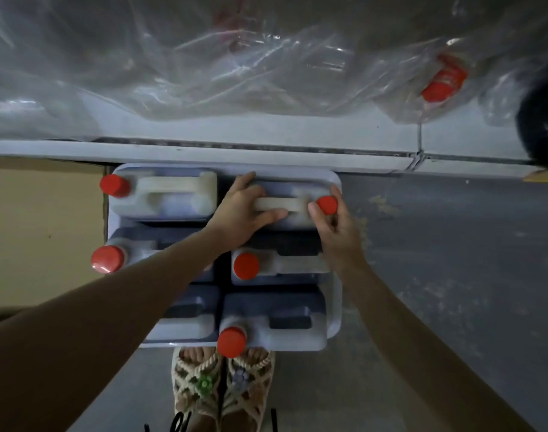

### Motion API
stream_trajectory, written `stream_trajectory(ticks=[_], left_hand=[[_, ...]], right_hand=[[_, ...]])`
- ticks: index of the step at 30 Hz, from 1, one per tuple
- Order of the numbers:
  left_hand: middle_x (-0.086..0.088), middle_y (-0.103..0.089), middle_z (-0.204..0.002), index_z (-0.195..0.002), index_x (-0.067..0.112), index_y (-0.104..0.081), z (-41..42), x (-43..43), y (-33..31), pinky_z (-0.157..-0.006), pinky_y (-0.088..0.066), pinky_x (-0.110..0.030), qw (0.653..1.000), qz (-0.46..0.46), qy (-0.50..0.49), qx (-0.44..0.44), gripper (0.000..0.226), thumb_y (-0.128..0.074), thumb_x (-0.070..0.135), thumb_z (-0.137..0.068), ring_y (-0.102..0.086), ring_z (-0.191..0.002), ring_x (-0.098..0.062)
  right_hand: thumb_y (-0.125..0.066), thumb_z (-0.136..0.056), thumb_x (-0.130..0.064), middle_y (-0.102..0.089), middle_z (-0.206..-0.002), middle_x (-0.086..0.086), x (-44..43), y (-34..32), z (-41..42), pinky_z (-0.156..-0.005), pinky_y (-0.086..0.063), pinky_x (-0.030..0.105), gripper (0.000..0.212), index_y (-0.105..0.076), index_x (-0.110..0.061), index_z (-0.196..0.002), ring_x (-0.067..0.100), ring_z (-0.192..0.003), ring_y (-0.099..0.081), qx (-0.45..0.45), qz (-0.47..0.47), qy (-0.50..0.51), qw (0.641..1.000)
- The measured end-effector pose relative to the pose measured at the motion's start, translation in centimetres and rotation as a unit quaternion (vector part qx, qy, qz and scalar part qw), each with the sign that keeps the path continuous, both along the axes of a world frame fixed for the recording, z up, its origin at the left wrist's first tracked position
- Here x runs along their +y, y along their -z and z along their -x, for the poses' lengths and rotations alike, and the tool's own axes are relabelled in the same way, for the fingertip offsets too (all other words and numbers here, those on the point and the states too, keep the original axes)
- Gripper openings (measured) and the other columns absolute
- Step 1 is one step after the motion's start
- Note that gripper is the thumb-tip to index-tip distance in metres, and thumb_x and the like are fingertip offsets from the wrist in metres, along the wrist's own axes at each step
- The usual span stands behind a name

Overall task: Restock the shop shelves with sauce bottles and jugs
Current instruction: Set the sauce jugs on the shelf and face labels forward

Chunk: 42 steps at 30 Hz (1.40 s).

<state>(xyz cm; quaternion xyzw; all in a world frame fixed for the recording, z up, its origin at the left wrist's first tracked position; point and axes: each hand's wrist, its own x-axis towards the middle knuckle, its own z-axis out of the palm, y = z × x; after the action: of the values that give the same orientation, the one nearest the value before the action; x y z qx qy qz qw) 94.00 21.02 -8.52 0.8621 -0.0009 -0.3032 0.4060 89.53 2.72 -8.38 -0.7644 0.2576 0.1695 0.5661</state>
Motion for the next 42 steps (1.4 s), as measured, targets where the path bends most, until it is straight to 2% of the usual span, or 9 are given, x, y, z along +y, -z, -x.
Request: stream_trajectory(ticks=[2, 9, 15, 20, 25, 29, 33, 37, 42], left_hand=[[-0.015, -0.033, -0.148, -0.085, 0.007, -0.06, -0.3, 0.2, 0.2, -0.097, -0.019, -0.009, 1.0, 0.0, 0.004, -0.009, 0.028, -0.075, 0.03, -0.078, -0.035, -0.136, -0.023], [-0.008, -0.041, -0.137, -0.079, 0.004, -0.064, -1.0, -1.2, -1.8, -0.102, -0.034, -0.02, 0.999, 0.018, -0.026, -0.019, 0.033, -0.079, 0.034, -0.075, -0.041, -0.129, -0.017], [-0.014, -0.054, -0.104, -0.069, 0.002, -0.063, -1.8, -1.0, -12.1, -0.085, -0.042, -0.028, 0.997, 0.066, -0.031, -0.034, 0.04, -0.08, 0.039, -0.074, -0.054, -0.107, -0.028], [0.004, -0.045, -0.056, -0.057, 0.015, -0.05, -2.3, 0.3, -27.2, -0.047, -0.031, -0.016, 0.997, 0.069, -0.041, -0.018, 0.043, -0.076, 0.045, -0.073, -0.042, -0.051, -0.009], [0.017, -0.056, -0.056, -0.068, 0.022, -0.064, -1.7, 2.5, -44.8, -0.055, -0.036, -0.008, 0.991, 0.11, -0.032, -0.075, 0.019, -0.076, 0.034, -0.075, -0.05, -0.05, 0.008], [-0.002, -0.052, -0.063, -0.074, -0.001, -0.066, -0.3, 5.0, -59.3, -0.054, -0.035, -0.027, 0.987, 0.069, -0.049, -0.133, 0.067, -0.067, 0.064, -0.062, -0.046, -0.057, -0.011], [0.001, -0.041, -0.058, -0.062, 0.006, -0.056, 1.0, 7.5, -73.1, -0.053, -0.027, -0.03, 0.97, 0.043, -0.08, -0.226, 0.052, -0.071, 0.054, -0.076, -0.035, -0.057, -0.015], [-0.001, -0.045, -0.065, -0.078, -0.007, -0.065, 3.1, 9.9, -86.1, -0.056, -0.029, -0.029, 0.935, 0.064, -0.128, -0.326, 0.061, -0.072, 0.054, -0.074, -0.037, -0.061, -0.013], [0.013, -0.043, -0.046, -0.064, 0.007, -0.066, 6.2, 13.0, -99.4, -0.038, -0.026, -0.017, 0.877, 0.09, -0.198, -0.428, 0.04, -0.073, 0.044, -0.078, -0.034, -0.04, 0.0]], right_hand=[[-0.056, -0.096, -0.026, -0.056, -0.121, -0.014, 0.0, 0.5, -0.2, -0.086, -0.042, 0.003, 0.061, -0.028, -0.025, -0.15, -0.017, -0.097, -0.055, -0.002, -0.015, -0.006, 1.0], [-0.055, -0.097, -0.019, -0.059, -0.12, -0.003, -0.6, -1.6, -0.3, -0.082, -0.037, -0.001, 0.054, -0.036, -0.015, -0.147, 0.007, -0.108, -0.055, -0.04, 0.007, 0.012, 0.999], [-0.058, -0.095, -0.022, -0.058, -0.126, 0.0, -0.8, -11.2, -1.2, -0.092, -0.038, 0.003, 0.053, -0.041, -0.016, -0.144, 0.011, -0.119, -0.052, -0.078, 0.012, 0.006, 0.997], [-0.062, -0.092, -0.027, -0.06, -0.116, -0.007, -0.2, -25.3, -2.3, -0.091, -0.039, 0.006, 0.045, -0.051, -0.02, -0.135, 0.005, -0.112, -0.055, -0.134, 0.01, -0.008, 0.991], [-0.055, -0.096, -0.025, -0.056, -0.097, -0.024, 1.2, -40.3, -2.0, -0.078, -0.033, -0.001, 0.023, -0.051, -0.029, -0.119, -0.022, -0.085, -0.052, -0.184, 0.004, -0.037, 0.982], [-0.054, -0.097, -0.026, -0.058, -0.088, -0.015, 3.7, -54.3, -2.3, -0.076, -0.038, 0.006, 0.009, -0.054, -0.024, -0.106, -0.005, -0.077, -0.052, -0.258, 0.024, -0.061, 0.964], [-0.057, -0.096, -0.03, -0.059, -0.081, -0.013, 6.2, -68.0, -3.1, -0.073, -0.04, 0.013, 0.006, -0.057, -0.025, -0.093, -0.001, -0.073, -0.052, -0.348, 0.034, -0.085, 0.933], [-0.054, -0.096, -0.039, -0.059, -0.078, -0.012, 9.4, -81.0, -3.5, -0.068, -0.039, 0.015, 0.017, -0.057, -0.027, -0.084, -0.004, -0.07, -0.052, -0.42, 0.014, -0.113, 0.9], [-0.056, -0.092, -0.049, -0.067, -0.087, -0.006, 13.6, -94.3, -3.9, -0.079, -0.046, 0.028, 0.024, -0.066, -0.029, -0.086, 0.009, -0.082, -0.06, -0.494, -0.036, -0.158, 0.854]])
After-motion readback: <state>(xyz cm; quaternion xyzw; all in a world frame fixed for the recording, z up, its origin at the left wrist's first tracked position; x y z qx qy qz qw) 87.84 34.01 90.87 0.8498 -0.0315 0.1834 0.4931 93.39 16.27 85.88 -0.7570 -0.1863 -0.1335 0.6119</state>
